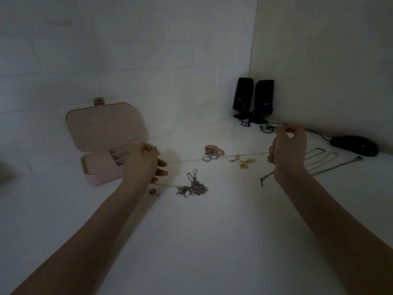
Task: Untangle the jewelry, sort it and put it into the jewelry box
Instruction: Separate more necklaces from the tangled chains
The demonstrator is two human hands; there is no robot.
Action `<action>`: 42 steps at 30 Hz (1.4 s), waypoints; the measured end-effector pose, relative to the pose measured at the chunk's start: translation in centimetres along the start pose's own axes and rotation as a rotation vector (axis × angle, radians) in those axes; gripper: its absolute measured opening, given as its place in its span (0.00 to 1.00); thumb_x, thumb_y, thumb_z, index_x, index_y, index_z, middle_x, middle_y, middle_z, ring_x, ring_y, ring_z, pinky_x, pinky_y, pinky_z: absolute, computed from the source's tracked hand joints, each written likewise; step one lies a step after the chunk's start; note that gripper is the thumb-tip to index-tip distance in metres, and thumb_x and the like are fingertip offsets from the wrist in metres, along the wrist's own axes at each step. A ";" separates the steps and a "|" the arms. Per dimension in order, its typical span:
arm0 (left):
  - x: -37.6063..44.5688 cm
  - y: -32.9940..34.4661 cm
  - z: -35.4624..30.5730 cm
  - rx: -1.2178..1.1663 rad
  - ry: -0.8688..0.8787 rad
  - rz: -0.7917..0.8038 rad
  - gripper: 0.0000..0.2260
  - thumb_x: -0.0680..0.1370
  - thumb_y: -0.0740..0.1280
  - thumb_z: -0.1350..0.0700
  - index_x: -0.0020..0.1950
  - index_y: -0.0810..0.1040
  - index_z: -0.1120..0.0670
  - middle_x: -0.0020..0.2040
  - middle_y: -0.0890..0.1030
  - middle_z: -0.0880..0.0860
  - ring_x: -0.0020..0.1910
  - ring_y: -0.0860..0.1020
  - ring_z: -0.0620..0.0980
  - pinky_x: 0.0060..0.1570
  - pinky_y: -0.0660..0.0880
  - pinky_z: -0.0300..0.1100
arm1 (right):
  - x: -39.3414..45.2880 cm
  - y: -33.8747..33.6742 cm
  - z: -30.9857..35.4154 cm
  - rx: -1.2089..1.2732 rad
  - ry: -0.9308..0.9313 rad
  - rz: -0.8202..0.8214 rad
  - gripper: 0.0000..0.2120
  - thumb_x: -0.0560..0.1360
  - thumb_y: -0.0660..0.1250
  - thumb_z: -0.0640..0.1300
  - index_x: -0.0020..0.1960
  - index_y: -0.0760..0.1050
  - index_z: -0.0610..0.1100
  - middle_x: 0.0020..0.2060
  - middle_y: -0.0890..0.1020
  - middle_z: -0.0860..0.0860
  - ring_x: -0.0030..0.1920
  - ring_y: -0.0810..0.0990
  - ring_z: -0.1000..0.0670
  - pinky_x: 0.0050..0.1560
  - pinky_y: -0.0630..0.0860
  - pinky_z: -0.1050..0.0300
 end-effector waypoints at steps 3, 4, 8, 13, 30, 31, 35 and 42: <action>0.2 -0.1 -0.2 0.050 0.071 -0.021 0.10 0.83 0.52 0.54 0.42 0.65 0.51 0.33 0.79 0.52 0.20 0.77 0.46 0.18 0.64 0.34 | 0.3 -0.4 -0.2 -0.034 0.006 -0.038 0.08 0.81 0.57 0.44 0.42 0.65 0.50 0.28 0.66 0.51 0.23 0.62 0.55 0.19 0.60 0.67; 0.2 -0.1 -0.3 0.063 0.095 -0.027 0.10 0.83 0.52 0.54 0.43 0.65 0.52 0.33 0.79 0.53 0.21 0.78 0.47 0.19 0.65 0.35 | 0.4 -0.6 -0.3 -0.037 0.011 -0.050 0.06 0.81 0.57 0.45 0.44 0.65 0.49 0.29 0.66 0.50 0.23 0.62 0.54 0.20 0.60 0.66; 0.4 -0.9 -0.9 0.030 0.181 -0.086 0.09 0.83 0.52 0.54 0.46 0.66 0.55 0.33 0.76 0.54 0.21 0.79 0.48 0.30 0.76 0.53 | 0.9 -1.1 -0.7 -0.026 0.039 -0.091 0.04 0.81 0.57 0.47 0.50 0.65 0.46 0.30 0.67 0.50 0.25 0.63 0.53 0.21 0.61 0.64; -0.5 -2.0 -2.5 -0.102 0.307 -0.157 0.08 0.80 0.56 0.58 0.41 0.67 0.52 0.30 0.71 0.52 0.18 0.72 0.47 0.27 0.73 0.50 | 0.4 -0.5 -0.8 -0.010 0.063 -0.018 0.04 0.81 0.58 0.46 0.51 0.66 0.45 0.30 0.67 0.50 0.25 0.62 0.54 0.20 0.61 0.66; -7.2 7.9 -3.9 -0.317 0.243 0.632 0.15 0.65 0.73 0.62 0.49 0.76 0.63 0.45 0.85 0.57 0.48 0.83 0.53 0.50 0.78 0.40 | -9.6 9.2 0.6 -0.103 0.027 1.002 0.05 0.75 0.66 0.38 0.40 0.75 0.44 0.41 0.75 0.45 0.33 0.71 0.57 0.29 0.66 0.65; -7.2 7.8 -3.9 -0.325 0.239 0.630 0.15 0.64 0.73 0.62 0.49 0.77 0.64 0.45 0.85 0.57 0.47 0.83 0.53 0.52 0.78 0.42 | -9.6 9.2 0.7 -0.120 0.016 0.991 0.05 0.74 0.66 0.38 0.40 0.75 0.45 0.40 0.75 0.47 0.33 0.70 0.57 0.29 0.65 0.65; -7.3 7.9 -3.8 -0.393 0.171 0.640 0.07 0.69 0.70 0.67 0.46 0.79 0.63 0.40 0.85 0.54 0.39 0.83 0.47 0.43 0.79 0.37 | -9.5 9.0 0.8 -0.174 -0.001 0.962 0.07 0.73 0.69 0.40 0.37 0.76 0.47 0.35 0.76 0.52 0.34 0.71 0.58 0.30 0.65 0.65; -7.1 7.7 -3.1 -0.300 0.091 0.588 0.02 0.72 0.70 0.65 0.41 0.80 0.60 0.34 0.84 0.53 0.28 0.79 0.45 0.33 0.77 0.33 | -9.3 8.8 0.8 -0.153 0.031 0.906 0.10 0.73 0.69 0.41 0.34 0.77 0.51 0.34 0.77 0.55 0.35 0.71 0.58 0.30 0.65 0.64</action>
Point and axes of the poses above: each hand's wrist, its own x-axis towards the middle knuckle, its own y-axis out of the palm, z = x × y, the point moved 9 cm from there along x, towards the middle knuckle
